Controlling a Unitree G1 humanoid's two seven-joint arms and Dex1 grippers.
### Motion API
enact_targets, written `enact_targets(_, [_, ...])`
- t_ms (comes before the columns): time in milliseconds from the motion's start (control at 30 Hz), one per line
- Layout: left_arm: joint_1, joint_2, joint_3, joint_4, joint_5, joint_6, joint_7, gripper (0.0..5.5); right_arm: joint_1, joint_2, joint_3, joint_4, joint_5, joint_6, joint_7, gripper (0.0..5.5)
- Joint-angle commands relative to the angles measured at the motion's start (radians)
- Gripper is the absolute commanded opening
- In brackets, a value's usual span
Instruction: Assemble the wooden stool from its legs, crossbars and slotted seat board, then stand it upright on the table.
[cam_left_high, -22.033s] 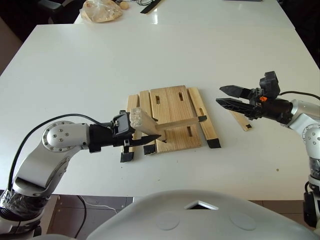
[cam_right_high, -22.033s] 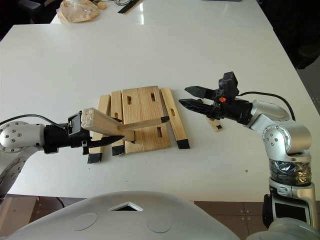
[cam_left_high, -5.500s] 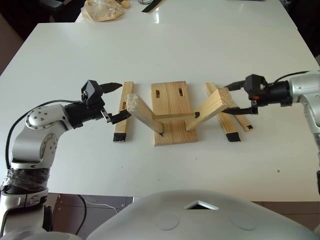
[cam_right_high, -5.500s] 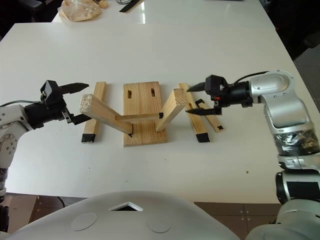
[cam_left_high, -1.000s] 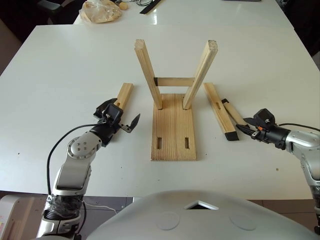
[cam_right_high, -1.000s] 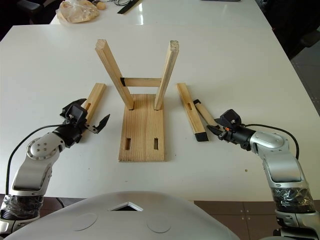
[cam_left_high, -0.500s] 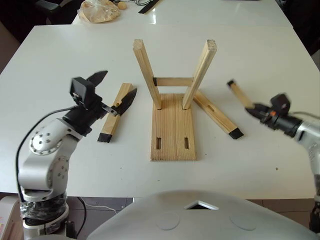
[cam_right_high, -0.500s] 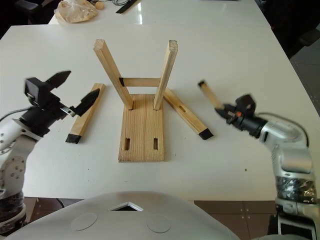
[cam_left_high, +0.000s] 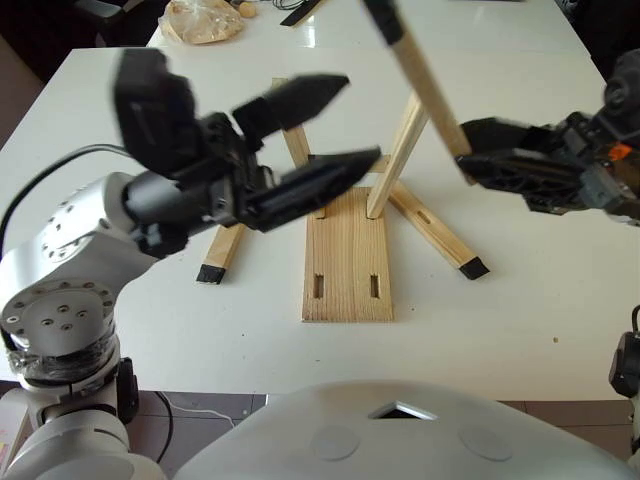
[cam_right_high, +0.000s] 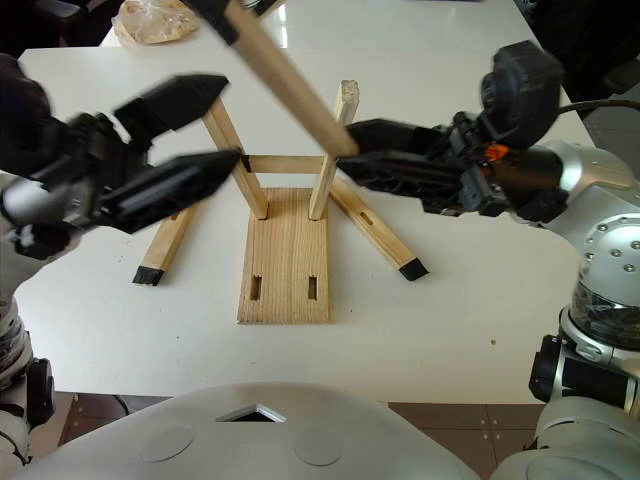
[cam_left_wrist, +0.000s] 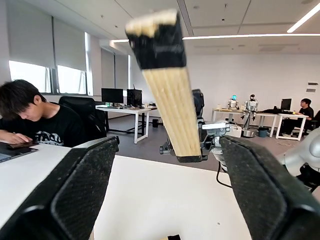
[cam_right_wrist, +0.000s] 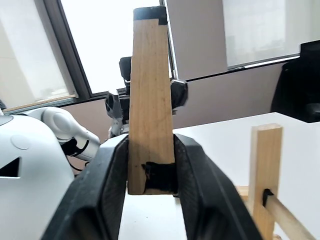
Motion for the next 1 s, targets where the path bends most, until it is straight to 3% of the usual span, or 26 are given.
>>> enact_targets(33, [-0.026, 0.014, -0.031, 0.021, 0.015, 0.018, -0.042, 3.73, -0.036, -0.028, 0.081, -0.001, -0.067, 0.014, 0.068, 1.3])
enact_targets(200, [-0.032, 0.006, -0.061, 0.031, 0.033, 0.017, -0.071, 3.73, -0.066, -0.033, 0.17, 0.056, -0.206, -0.022, 0.135, 1.3])
enact_targets(433, [-0.009, 0.003, -0.057, 0.036, 0.047, 0.01, -0.109, 2.67, -0.07, -0.04, 0.229, 0.132, -0.364, -0.09, 0.219, 1.3])
enact_targets(733, [0.004, -0.001, -0.062, 0.041, 0.084, 0.005, -0.14, 1.32, -0.064, -0.019, 0.216, 0.148, -0.359, -0.095, 0.25, 1.3])
enact_targets(1000, [0.004, 0.009, -0.074, 0.066, 0.149, 0.002, -0.181, 1.32, -0.045, 0.011, 0.21, 0.113, -0.359, -0.099, 0.223, 1.3])
